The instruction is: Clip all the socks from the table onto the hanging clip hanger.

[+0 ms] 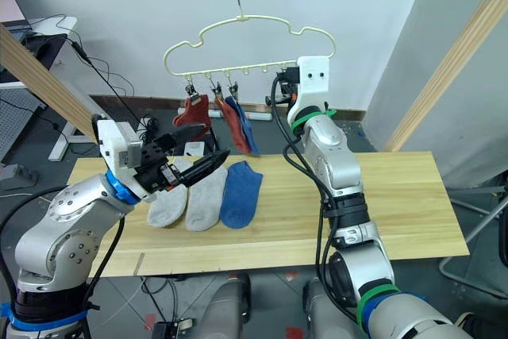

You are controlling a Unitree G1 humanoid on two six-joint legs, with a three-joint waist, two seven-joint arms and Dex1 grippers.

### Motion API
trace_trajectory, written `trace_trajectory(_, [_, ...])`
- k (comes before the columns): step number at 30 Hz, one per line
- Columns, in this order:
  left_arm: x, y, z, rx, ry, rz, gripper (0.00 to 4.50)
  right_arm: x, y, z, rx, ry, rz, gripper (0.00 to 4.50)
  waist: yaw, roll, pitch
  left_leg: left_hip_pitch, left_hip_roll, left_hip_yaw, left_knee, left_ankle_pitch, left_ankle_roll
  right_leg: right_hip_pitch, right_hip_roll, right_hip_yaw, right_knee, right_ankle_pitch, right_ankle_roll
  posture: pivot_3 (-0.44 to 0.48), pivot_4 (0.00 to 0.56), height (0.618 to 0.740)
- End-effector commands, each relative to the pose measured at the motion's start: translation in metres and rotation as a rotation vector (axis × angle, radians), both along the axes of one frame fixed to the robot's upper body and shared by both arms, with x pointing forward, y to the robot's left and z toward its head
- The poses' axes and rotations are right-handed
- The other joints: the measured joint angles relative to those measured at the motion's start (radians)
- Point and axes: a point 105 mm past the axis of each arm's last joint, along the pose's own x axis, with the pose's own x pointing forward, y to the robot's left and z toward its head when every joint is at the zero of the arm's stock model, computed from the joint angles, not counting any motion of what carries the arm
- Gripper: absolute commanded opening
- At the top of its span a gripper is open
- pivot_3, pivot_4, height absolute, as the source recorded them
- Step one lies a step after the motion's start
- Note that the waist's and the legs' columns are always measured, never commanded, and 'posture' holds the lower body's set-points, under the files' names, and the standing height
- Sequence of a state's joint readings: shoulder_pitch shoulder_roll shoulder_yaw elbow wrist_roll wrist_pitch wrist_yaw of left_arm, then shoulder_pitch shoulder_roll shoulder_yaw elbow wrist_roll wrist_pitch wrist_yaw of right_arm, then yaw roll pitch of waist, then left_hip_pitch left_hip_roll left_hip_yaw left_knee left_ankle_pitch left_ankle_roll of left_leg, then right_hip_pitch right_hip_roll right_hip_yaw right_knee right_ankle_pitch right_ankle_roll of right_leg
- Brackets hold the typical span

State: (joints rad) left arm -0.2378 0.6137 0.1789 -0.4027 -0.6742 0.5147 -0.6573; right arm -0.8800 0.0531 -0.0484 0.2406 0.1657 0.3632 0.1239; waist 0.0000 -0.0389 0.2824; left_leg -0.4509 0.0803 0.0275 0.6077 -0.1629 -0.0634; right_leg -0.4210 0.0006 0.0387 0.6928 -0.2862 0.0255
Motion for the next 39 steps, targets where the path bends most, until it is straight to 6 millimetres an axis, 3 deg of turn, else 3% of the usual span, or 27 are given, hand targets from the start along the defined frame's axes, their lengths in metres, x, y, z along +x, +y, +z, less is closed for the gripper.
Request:
trace_trajectory(1, [0.005, -0.005, -0.021, 0.049, 0.032, 0.039, 4.5, -0.005, -0.004, 0.013, -0.012, -0.027, 0.05, 0.02, 0.0, 0.0, 0.0, 0.0, 0.0, 0.0, 0.0, 0.0, 0.0, 0.0, 0.0, 0.0, 0.0, 0.0, 0.0, 0.065, 0.262, 0.74])
trace_trajectory(16, [0.002, -0.001, -0.019, 0.008, 0.03, 0.046, 4.5, -0.017, -0.004, 0.006, -0.054, -0.032, 0.068, 0.02, -0.003, 0.0, 0.0, 0.0, 0.001, 0.001, 0.0, 0.0, 0.0, -0.001, 0.0, 0.001, 0.001, 0.0, 0.0, 0.062, 0.261, 0.74])
trace_trajectory(19, [0.001, -0.002, -0.018, 0.007, 0.031, 0.043, 4.5, -0.018, -0.004, 0.007, -0.057, -0.039, 0.066, 0.59, -0.003, 0.0, 0.0, 0.0, 0.001, 0.0, 0.0, 0.0, 0.0, -0.001, 0.001, 0.001, 0.001, 0.0, 0.0, 0.062, 0.261, 0.74])
trace_trajectory(25, [-0.001, -0.004, -0.017, 0.004, 0.036, 0.031, 4.5, -0.018, -0.005, 0.008, -0.059, -0.047, 0.043, 2.67, -0.003, 0.0, 0.0, 0.0, 0.001, 0.0, 0.0, 0.0, 0.0, -0.001, 0.001, 0.001, 0.001, 0.0, 0.0, 0.067, 0.264, 0.74])
trace_trajectory(39, [-0.003, -0.006, -0.014, 0.002, 0.037, 0.024, 4.5, -0.009, 0.006, 0.012, -0.044, -0.055, 0.029, 2.67, -0.003, 0.0, 0.0, 0.0, 0.001, 0.0, 0.0, 0.0, 0.0, -0.001, 0.001, 0.001, 0.001, 0.0, 0.0, 0.07, 0.265, 0.74])
